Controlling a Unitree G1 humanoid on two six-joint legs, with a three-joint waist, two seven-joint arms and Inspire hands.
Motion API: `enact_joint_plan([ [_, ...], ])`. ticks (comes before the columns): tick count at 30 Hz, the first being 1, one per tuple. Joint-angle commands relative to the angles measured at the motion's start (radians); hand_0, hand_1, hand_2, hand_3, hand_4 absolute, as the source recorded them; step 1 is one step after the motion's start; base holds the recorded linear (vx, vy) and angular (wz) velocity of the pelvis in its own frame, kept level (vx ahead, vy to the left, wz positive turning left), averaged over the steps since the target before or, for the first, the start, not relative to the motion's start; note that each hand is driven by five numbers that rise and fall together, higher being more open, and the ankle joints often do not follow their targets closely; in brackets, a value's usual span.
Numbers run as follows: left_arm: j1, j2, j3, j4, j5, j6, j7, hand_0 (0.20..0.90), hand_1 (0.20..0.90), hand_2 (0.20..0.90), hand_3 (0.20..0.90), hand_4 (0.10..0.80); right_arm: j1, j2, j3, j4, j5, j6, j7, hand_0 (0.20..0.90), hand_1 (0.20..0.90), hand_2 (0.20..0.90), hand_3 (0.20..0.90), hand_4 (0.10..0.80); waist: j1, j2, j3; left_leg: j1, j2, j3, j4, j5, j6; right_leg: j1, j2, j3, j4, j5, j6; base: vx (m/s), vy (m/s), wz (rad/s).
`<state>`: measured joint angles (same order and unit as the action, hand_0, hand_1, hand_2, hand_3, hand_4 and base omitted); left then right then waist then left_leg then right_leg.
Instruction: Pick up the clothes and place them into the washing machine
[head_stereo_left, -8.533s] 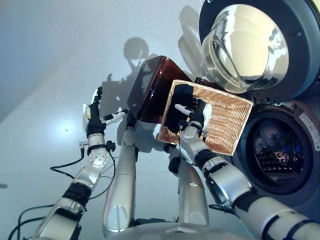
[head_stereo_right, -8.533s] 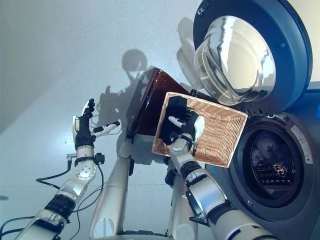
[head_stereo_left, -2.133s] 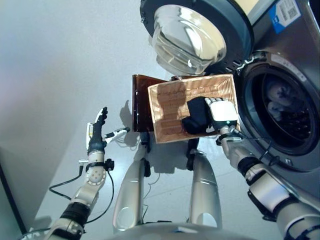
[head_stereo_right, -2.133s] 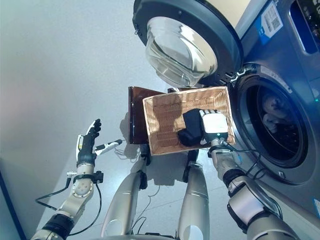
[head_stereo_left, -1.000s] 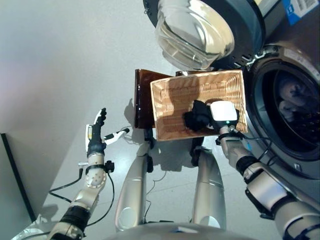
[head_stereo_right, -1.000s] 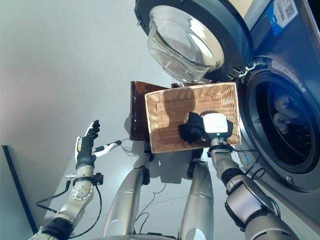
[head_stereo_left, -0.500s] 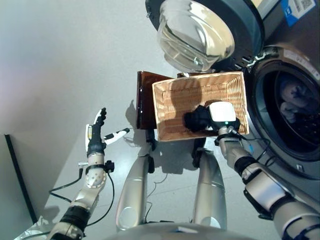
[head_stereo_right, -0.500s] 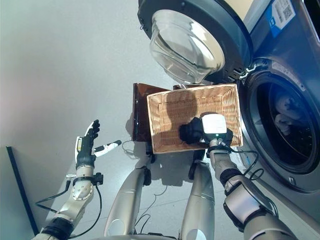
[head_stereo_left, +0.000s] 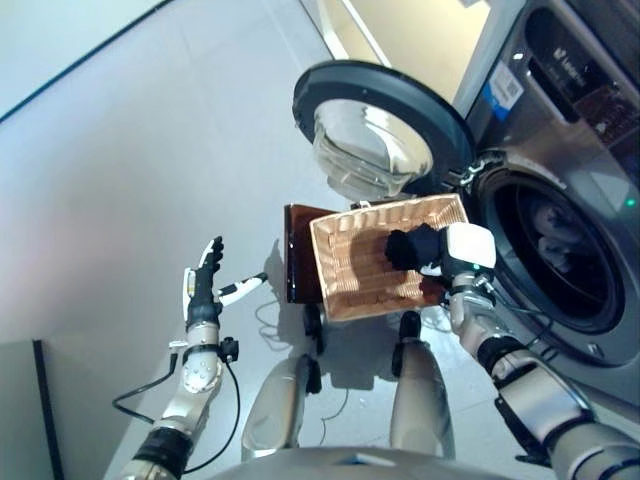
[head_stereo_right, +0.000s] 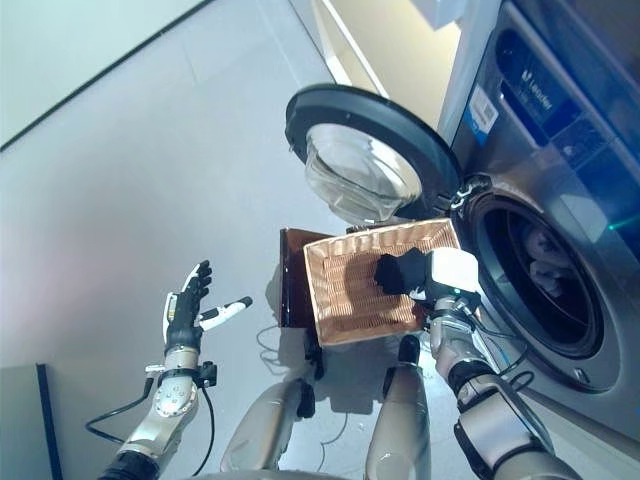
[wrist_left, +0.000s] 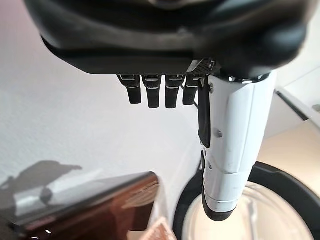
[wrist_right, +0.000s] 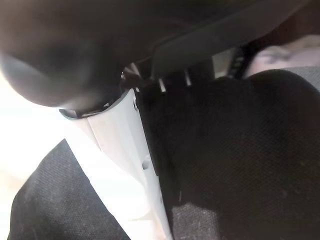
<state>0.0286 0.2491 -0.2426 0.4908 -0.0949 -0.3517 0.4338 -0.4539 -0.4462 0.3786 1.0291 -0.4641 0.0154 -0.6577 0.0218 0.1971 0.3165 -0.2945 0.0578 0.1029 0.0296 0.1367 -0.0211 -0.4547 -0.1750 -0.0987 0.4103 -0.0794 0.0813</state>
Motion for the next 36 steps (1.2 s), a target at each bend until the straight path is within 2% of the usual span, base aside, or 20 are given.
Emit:
enact_joint_plan([
  [1, 0.019, 0.047, 0.043, 0.015, -0.010, -0.038, 0.007, 0.900, 0.900, 0.900, 0.900, 0.800, 0.068, 0.029, -0.082, -0.121, 0.173, -0.135, -0.006, 0.200, 0.200, 0.200, 0.200, 0.300, -0.022, -0.086, -0.121, 0.032, -0.027, 0.023, 0.021, -0.080, -0.025, 0.177, 0.017, 0.000, -0.335, 0.147, 0.026, 0.137, -0.053, -0.16],
  [5, 0.037, 0.037, 0.059, 0.047, -0.009, -0.033, -0.010, 0.900, 0.900, 0.900, 0.900, 0.800, 0.181, 0.075, -0.165, -0.183, 0.298, -0.179, 0.031, 0.200, 0.200, 0.200, 0.200, 0.300, -0.035, -0.106, -0.167, 0.089, -0.018, 0.039, -0.013, -0.075, -0.033, 0.230, 0.024, 0.011, -0.400, 0.170, 0.030, 0.095, -0.040, -0.26],
  [8, 0.047, 0.019, 0.074, 0.077, -0.025, -0.023, -0.021, 0.900, 0.900, 0.900, 0.900, 0.800, 0.264, 0.153, -0.263, -0.233, 0.542, -0.259, 0.066, 0.200, 0.200, 0.200, 0.200, 0.300, -0.051, -0.117, -0.197, 0.150, 0.000, 0.056, -0.032, -0.073, -0.039, 0.280, 0.039, 0.020, -0.423, 0.164, 0.032, 0.106, -0.069, -0.23],
  [10, 0.059, 0.010, 0.083, 0.086, -0.039, -0.011, -0.041, 0.900, 0.900, 0.900, 0.900, 0.800, 0.338, 0.206, -0.299, -0.261, 0.697, -0.295, 0.147, 0.200, 0.200, 0.200, 0.200, 0.300, -0.062, -0.132, -0.229, 0.193, 0.020, 0.069, -0.045, -0.064, -0.043, 0.317, 0.059, 0.027, -0.424, 0.156, 0.026, 0.094, -0.166, -0.24],
  [14, 0.065, 0.006, 0.095, 0.107, -0.045, -0.003, -0.056, 0.900, 0.900, 0.900, 0.900, 0.800, 0.390, 0.228, -0.313, -0.265, 0.770, -0.297, 0.201, 0.200, 0.200, 0.200, 0.200, 0.300, -0.075, -0.150, -0.249, 0.218, 0.043, 0.075, -0.027, -0.063, -0.051, 0.354, 0.082, 0.034, -0.431, 0.139, 0.015, 0.028, -0.143, -0.18],
  [16, 0.075, -0.003, 0.102, 0.119, -0.059, 0.003, -0.067, 0.900, 0.900, 0.900, 0.900, 0.800, 0.422, 0.233, -0.322, -0.297, 0.814, -0.303, 0.221, 0.200, 0.200, 0.200, 0.200, 0.300, -0.080, -0.168, -0.258, 0.214, 0.064, 0.079, 0.048, -0.048, -0.057, 0.387, 0.104, 0.041, -0.436, 0.130, -0.003, -0.012, -0.193, -0.03],
  [18, 0.074, -0.006, 0.102, 0.130, -0.063, 0.004, -0.070, 0.900, 0.900, 0.900, 0.900, 0.800, 0.429, 0.232, -0.322, -0.314, 0.820, -0.306, 0.224, 0.200, 0.200, 0.200, 0.200, 0.300, -0.081, -0.173, -0.259, 0.209, 0.071, 0.080, 0.075, -0.039, -0.060, 0.399, 0.109, 0.039, -0.442, 0.129, -0.008, -0.030, -0.104, -0.11],
  [21, 0.057, -0.019, 0.085, 0.173, -0.083, 0.012, -0.077, 0.900, 0.900, 0.900, 0.900, 0.800, 0.446, 0.236, -0.332, -0.344, 0.877, -0.316, 0.231, 0.200, 0.200, 0.200, 0.200, 0.300, -0.094, -0.191, -0.260, 0.174, 0.082, 0.113, 0.184, -0.018, -0.065, 0.431, 0.112, 0.021, -0.450, 0.123, -0.025, -0.036, -0.151, 0.01],
  [22, 0.054, -0.021, 0.078, 0.178, -0.086, 0.012, -0.077, 0.900, 0.900, 0.900, 0.900, 0.800, 0.455, 0.236, -0.336, -0.360, 0.892, -0.317, 0.235, 0.200, 0.200, 0.200, 0.200, 0.300, -0.095, -0.196, -0.259, 0.160, 0.074, 0.114, 0.219, -0.016, -0.068, 0.444, 0.109, 0.013, -0.451, 0.121, -0.030, -0.008, -0.079, 0.29],
  [23, 0.053, -0.023, 0.073, 0.175, -0.084, 0.012, -0.075, 0.900, 0.900, 0.900, 0.900, 0.800, 0.458, 0.235, -0.332, -0.362, 0.902, -0.313, 0.245, 0.200, 0.200, 0.200, 0.200, 0.300, -0.088, -0.198, -0.255, 0.149, 0.039, 0.084, 0.244, -0.028, -0.065, 0.447, 0.108, 0.017, -0.450, 0.120, -0.035, 0.013, -0.050, 0.30],
  [24, 0.059, -0.026, 0.071, 0.164, -0.075, 0.015, -0.074, 0.900, 0.900, 0.900, 0.900, 0.800, 0.462, 0.232, -0.331, -0.364, 0.903, -0.315, 0.252, 0.200, 0.200, 0.200, 0.200, 0.300, -0.077, -0.202, -0.252, 0.128, -0.029, 0.031, 0.257, -0.051, -0.052, 0.446, 0.107, 0.025, -0.448, 0.123, -0.037, 0.065, -0.046, 0.11],
  [25, 0.066, -0.033, 0.065, 0.161, -0.066, 0.020, -0.076, 0.900, 0.900, 0.900, 0.900, 0.800, 0.471, 0.234, -0.332, -0.373, 0.913, -0.320, 0.254, 0.200, 0.200, 0.200, 0.200, 0.300, -0.062, -0.203, -0.252, 0.102, -0.127, -0.023, 0.226, -0.096, -0.028, 0.449, 0.118, 0.038, -0.443, 0.122, -0.039, 0.101, -0.064, -0.14],
  [27, 0.073, -0.040, 0.061, 0.163, -0.061, 0.030, -0.091, 0.900, 0.900, 0.900, 0.900, 0.800, 0.477, 0.240, -0.338, -0.375, 0.926, -0.322, 0.254, 0.200, 0.200, 0.200, 0.200, 0.300, -0.061, -0.195, -0.261, 0.099, -0.184, -0.032, 0.148, -0.095, 0.001, 0.453, 0.159, 0.052, -0.439, 0.127, -0.038, 0.134, -0.092, -0.24],
  [29, 0.079, -0.047, 0.053, 0.164, -0.069, 0.039, -0.102, 0.900, 0.900, 0.900, 0.900, 0.800, 0.480, 0.244, -0.331, -0.396, 0.926, -0.314, 0.255, 0.200, 0.200, 0.200, 0.200, 0.300, -0.058, -0.179, -0.274, 0.128, -0.206, -0.029, 0.036, -0.067, 0.024, 0.468, 0.206, 0.072, -0.441, 0.120, -0.037, 0.155, -0.071, -0.42],
  [30, 0.079, -0.046, 0.054, 0.165, -0.071, 0.041, -0.095, 0.900, 0.900, 0.900, 0.900, 0.800, 0.475, 0.254, -0.320, -0.393, 0.915, -0.309, 0.253, 0.200, 0.200, 0.200, 0.200, 0.300, -0.052, -0.183, -0.272, 0.139, -0.220, -0.074, 0.026, -0.061, 0.033, 0.468, 0.215, 0.084, -0.432, 0.115, -0.040, 0.154, -0.053, -1.05],
  [31, 0.071, -0.043, 0.056, 0.164, -0.069, 0.045, -0.090, 0.900, 0.900, 0.900, 0.900, 0.800, 0.468, 0.258, -0.316, -0.385, 0.916, -0.310, 0.256, 0.200, 0.200, 0.200, 0.200, 0.300, -0.048, -0.189, -0.274, 0.154, -0.213, -0.090, 0.020, -0.065, 0.037, 0.469, 0.221, 0.090, -0.412, 0.098, -0.038, 0.143, -0.057, -0.99],
  [33, 0.053, -0.031, 0.053, 0.163, -0.069, 0.049, -0.085, 0.900, 0.900, 0.900, 0.900, 0.800, 0.460, 0.271, -0.307, -0.379, 0.928, -0.307, 0.261, 0.200, 0.200, 0.200, 0.200, 0.300, -0.047, -0.201, -0.275, 0.182, -0.191, -0.075, 0.008, -0.071, 0.047, 0.453, 0.231, 0.089, -0.319, 0.069, -0.036, 0.126, -0.060, -0.32],
  [34, 0.045, -0.020, 0.060, 0.152, -0.069, 0.055, -0.081, 0.900, 0.900, 0.900, 0.900, 0.800, 0.452, 0.278, -0.303, -0.370, 0.935, -0.304, 0.267, 0.200, 0.200, 0.200, 0.200, 0.300, -0.038, -0.207, -0.272, 0.195, -0.183, -0.068, 0.003, -0.081, 0.058, 0.431, 0.234, 0.064, -0.228, 0.048, -0.028, 0.096, -0.069, -0.04],
  [35, 0.039, -0.012, 0.070, 0.148, -0.065, 0.062, -0.077, 0.900, 0.900, 0.900, 0.900, 0.800, 0.443, 0.285, -0.294, -0.366, 0.938, -0.300, 0.277, 0.200, 0.200, 0.200, 0.200, 0.300, -0.029, -0.214, -0.266, 0.211, -0.177, -0.059, 0.002, -0.100, 0.074, 0.400, 0.230, 0.035, -0.135, 0.051, -0.005, 0.057, -0.084, -0.31],
  [36, 0.032, -0.003, 0.071, 0.136, -0.062, 0.062, -0.073, 0.900, 0.900, 0.900, 0.900, 0.800, 0.434, 0.289, -0.284, -0.369, 0.943, -0.296, 0.285, 0.200, 0.200, 0.200, 0.200, 0.300, -0.033, -0.218, -0.248, 0.214, -0.166, -0.060, 0.013, -0.108, 0.084, 0.347, 0.238, 0.046, -0.040, 0.081, 0.025, 0.008, -0.104, -0.43],
])
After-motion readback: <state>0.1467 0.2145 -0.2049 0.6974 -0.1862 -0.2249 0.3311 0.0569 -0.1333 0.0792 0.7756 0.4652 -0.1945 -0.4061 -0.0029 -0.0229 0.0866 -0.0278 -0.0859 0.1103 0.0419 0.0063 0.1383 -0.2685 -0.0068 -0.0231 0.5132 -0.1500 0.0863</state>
